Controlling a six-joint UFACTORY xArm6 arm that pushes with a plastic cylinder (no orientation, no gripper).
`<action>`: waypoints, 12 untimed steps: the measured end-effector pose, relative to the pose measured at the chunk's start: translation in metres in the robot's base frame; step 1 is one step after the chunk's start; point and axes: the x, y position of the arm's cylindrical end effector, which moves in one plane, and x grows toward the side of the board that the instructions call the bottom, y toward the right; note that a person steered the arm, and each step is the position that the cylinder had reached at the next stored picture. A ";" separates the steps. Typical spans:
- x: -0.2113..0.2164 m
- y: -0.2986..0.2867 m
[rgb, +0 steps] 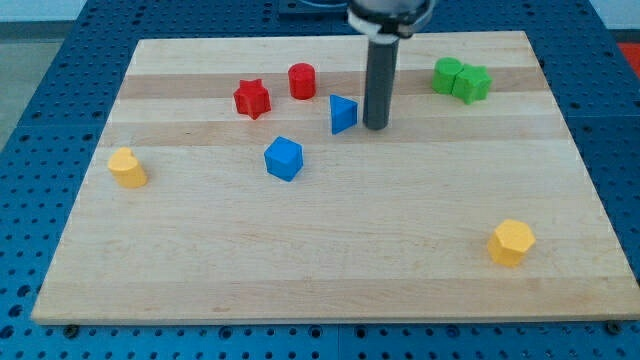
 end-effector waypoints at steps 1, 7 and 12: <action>-0.009 0.011; -0.056 -0.008; 0.006 -0.172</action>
